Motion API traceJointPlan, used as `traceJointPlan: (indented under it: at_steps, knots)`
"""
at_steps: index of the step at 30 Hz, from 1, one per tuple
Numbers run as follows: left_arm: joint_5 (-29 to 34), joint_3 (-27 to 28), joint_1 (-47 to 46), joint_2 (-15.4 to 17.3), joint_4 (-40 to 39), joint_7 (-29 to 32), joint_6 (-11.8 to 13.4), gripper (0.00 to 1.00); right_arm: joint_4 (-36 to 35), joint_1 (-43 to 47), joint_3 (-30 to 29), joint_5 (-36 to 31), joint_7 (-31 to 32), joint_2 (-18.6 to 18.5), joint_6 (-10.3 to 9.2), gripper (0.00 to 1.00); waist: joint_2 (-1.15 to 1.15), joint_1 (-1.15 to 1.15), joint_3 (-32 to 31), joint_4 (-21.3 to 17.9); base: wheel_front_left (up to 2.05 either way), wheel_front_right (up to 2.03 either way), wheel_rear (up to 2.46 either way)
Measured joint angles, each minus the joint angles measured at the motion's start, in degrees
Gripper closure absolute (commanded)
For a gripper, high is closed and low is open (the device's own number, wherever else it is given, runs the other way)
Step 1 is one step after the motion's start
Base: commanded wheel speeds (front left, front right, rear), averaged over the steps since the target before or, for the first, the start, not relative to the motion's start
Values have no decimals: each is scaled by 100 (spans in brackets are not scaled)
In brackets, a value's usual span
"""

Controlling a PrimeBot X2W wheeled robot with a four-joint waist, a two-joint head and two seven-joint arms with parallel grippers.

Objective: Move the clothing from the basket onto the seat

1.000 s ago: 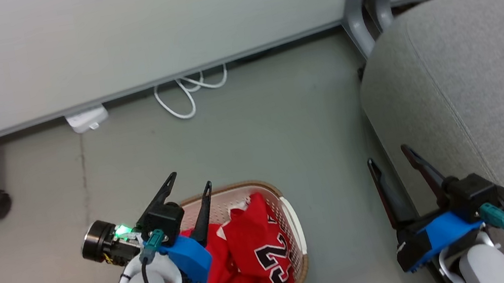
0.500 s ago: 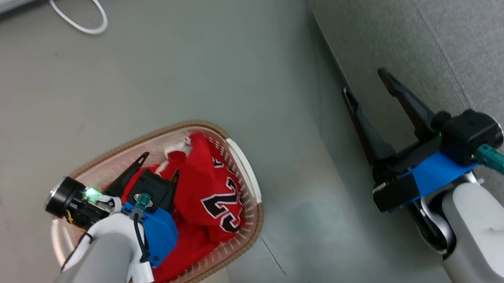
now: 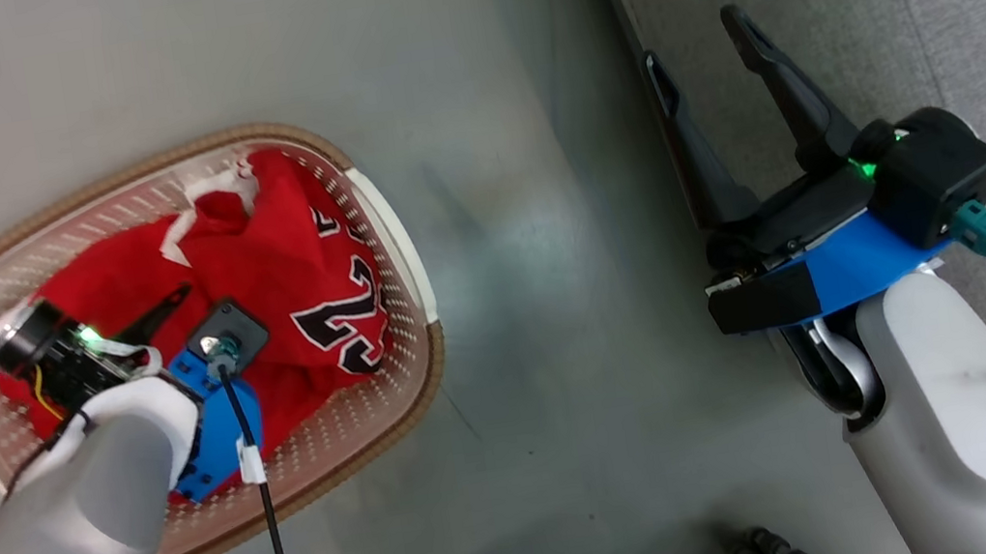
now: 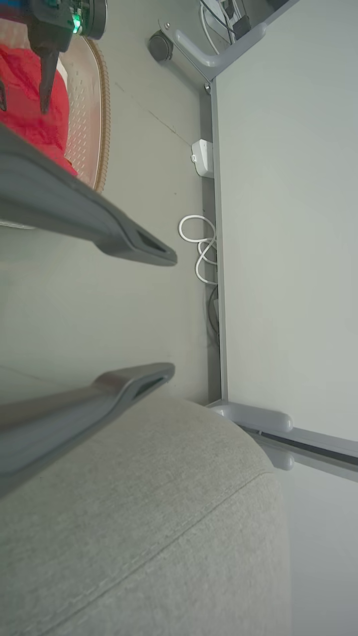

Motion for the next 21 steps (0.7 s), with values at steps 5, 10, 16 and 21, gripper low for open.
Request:
traceJointPlan:
  at_steps: [5, 10, 16, 21]
  knots:
    - [-156, -434, -256, 174, 127, 321, 0, 0, -135, -145, 4, -15, 1, 0, 0, 0, 0, 0, 482, -111, 0, 0, 0]
    - [-335, -734, -536, 378, 191, 642, 0, 0, -240, -209, -20, -54, 1, 0, 0, 0, 0, 0, 898, -191, 0, 0, 0]
    - [-490, -989, -804, 588, 244, 966, 0, 0, -335, -292, -18, -41, 1, 0, 0, 0, 0, 0, 1290, -275, 0, 0, 0]
    - [-636, -1072, -987, 644, 269, 1174, 0, 0, -379, -292, -32, -35, 1, 0, -1, 0, 0, 0, 1502, -318, 0, 0, 0]
